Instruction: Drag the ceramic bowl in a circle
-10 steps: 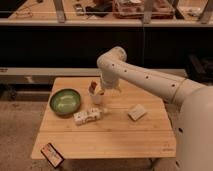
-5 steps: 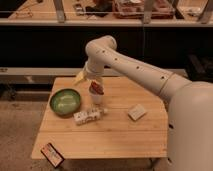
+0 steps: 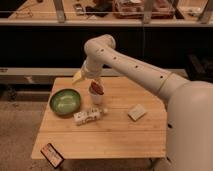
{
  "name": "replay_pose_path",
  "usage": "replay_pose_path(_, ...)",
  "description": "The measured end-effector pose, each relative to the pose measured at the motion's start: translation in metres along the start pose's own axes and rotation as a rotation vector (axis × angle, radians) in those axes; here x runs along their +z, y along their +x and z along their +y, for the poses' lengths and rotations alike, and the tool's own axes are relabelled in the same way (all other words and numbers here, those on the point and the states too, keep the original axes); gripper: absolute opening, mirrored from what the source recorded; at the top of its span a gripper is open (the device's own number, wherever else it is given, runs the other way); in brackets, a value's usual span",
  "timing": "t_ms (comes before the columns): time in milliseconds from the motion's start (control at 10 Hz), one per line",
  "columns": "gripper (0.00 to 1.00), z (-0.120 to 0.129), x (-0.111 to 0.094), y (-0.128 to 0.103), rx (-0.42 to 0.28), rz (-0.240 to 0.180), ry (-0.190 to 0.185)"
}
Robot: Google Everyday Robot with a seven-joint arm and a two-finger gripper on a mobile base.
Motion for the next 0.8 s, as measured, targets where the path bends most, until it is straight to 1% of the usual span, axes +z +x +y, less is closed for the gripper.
replay_pose_path(200, 0.80, -0.022, 0.014, -0.011, 0.047, -0.007, 0.014)
replay_pose_path(300, 0.80, -0.033, 0.025, -0.017, 0.065, -0.012, 0.017)
replay_pose_path(400, 0.80, -0.050, 0.041, -0.027, 0.082, -0.026, 0.021)
replay_pose_path(500, 0.80, -0.059, 0.059, -0.037, 0.083, -0.043, 0.026)
replay_pose_path(600, 0.80, -0.065, 0.070, -0.043, 0.074, -0.050, 0.028)
replay_pose_path(800, 0.80, -0.071, 0.103, -0.057, 0.035, -0.055, 0.024)
